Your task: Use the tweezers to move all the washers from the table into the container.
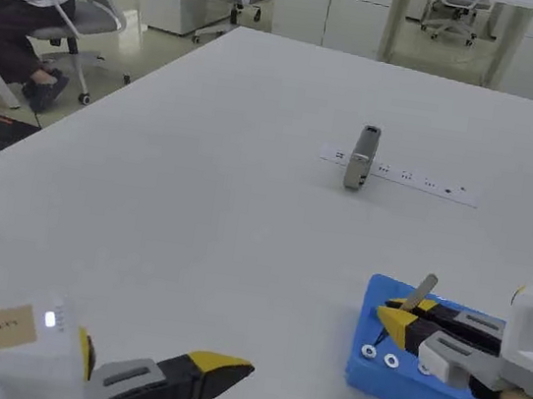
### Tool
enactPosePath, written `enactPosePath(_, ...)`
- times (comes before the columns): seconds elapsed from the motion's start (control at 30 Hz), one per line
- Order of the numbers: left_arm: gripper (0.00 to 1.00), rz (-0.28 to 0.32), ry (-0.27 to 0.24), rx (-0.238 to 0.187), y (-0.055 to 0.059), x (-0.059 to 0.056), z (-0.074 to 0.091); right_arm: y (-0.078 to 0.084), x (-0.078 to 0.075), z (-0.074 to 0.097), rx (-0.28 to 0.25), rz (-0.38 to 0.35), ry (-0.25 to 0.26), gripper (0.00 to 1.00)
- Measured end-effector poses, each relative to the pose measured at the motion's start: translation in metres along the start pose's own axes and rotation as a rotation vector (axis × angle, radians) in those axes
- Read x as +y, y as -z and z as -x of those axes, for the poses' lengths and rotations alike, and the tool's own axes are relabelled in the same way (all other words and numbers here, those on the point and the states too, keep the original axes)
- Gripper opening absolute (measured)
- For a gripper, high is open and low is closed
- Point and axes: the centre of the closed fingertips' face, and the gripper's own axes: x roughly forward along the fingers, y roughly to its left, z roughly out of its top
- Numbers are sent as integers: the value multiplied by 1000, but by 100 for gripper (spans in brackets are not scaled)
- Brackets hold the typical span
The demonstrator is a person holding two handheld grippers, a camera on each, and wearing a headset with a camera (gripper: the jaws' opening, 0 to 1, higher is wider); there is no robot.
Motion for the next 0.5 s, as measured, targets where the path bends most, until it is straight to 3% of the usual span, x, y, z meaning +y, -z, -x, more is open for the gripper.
enactPosePath(0.27,41,-61,27,39,4,-3,-1,-20,15,27,-60,14,-8,3)
enactPosePath(0.5,33,-92,73,50,2,-10,-4,-27,33,47,-82,30,-28,3)
